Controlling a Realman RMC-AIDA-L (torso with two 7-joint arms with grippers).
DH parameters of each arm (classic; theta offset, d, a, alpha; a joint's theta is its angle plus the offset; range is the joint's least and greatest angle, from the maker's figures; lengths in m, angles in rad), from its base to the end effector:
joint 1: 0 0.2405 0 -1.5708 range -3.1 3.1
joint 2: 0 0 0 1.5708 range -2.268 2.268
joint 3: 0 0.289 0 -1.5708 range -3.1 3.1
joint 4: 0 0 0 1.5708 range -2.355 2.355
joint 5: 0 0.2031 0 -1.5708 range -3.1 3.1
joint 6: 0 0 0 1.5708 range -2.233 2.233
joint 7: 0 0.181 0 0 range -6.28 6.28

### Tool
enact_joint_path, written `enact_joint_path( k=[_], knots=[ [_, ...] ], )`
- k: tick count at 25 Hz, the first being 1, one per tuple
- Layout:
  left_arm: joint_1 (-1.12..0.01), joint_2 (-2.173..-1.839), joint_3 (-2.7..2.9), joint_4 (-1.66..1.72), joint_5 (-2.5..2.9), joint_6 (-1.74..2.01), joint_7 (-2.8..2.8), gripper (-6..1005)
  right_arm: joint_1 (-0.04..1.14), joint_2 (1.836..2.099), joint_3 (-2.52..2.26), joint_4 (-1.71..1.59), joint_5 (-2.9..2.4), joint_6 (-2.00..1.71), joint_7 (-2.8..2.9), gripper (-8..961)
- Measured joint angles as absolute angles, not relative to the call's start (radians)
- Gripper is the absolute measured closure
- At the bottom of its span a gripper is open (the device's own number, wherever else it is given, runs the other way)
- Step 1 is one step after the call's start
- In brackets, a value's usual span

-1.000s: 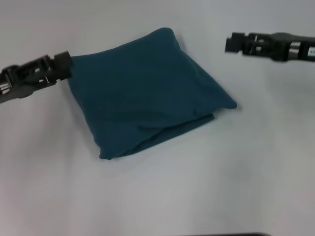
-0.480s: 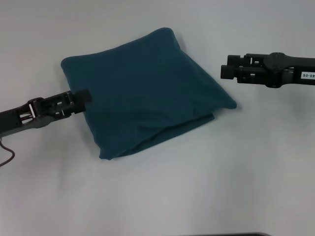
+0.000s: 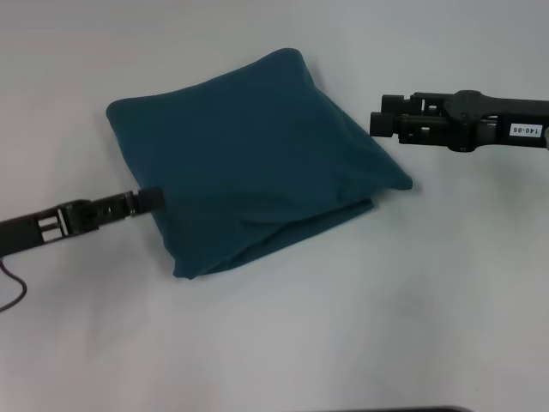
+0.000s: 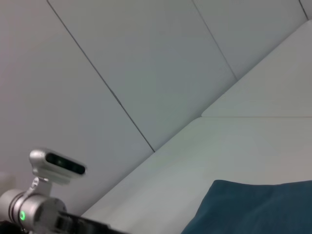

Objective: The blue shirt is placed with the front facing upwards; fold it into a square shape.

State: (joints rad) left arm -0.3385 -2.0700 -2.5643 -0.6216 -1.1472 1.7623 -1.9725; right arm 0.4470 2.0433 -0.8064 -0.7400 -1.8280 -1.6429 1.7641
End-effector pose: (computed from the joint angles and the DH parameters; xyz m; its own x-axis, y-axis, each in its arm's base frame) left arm -0.3108 0.2758 -0.0329 0.1919 0.8384 0.5102 0.8505 -0.4014 0.3397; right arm 0.2630 0.3355 -0.0231 0.5781 -0.5871 -0.5667 -0.6649 -0.7415 0.0900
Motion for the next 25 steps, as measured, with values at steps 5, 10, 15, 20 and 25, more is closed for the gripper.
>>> enact_joint_path(
  k=[5, 10, 15, 20, 25],
  knots=[
    [-0.335, -2.079, -2.562, -0.622, -1.067, 1.661, -2.173, 126, 0.448, 2.039, -0.804, -0.741, -1.826, -1.643, 1.779, 273],
    [-0.329, -2.11, -2.561, -0.625, -1.06, 1.59, -2.233, 126, 0.449, 2.039, -0.802, -0.74, -1.824, -1.643, 1.782, 273],
    [-0.354, -2.127, -2.533, -0.625, -1.033, 1.52, -2.257, 125, 0.449, 2.039, -0.801, -0.739, -1.821, -1.644, 1.782, 273],
    [-0.385, -2.136, -2.522, -0.627, -1.017, 1.499, -2.273, 125, 0.447, 2.039, -0.787, -0.739, -1.821, -1.648, 1.784, 273],
    [-0.431, -2.144, -2.491, -0.635, -0.977, 1.466, -2.342, 129, 0.446, 2.039, -0.774, -0.739, -1.821, -1.651, 1.784, 273]
  ],
)
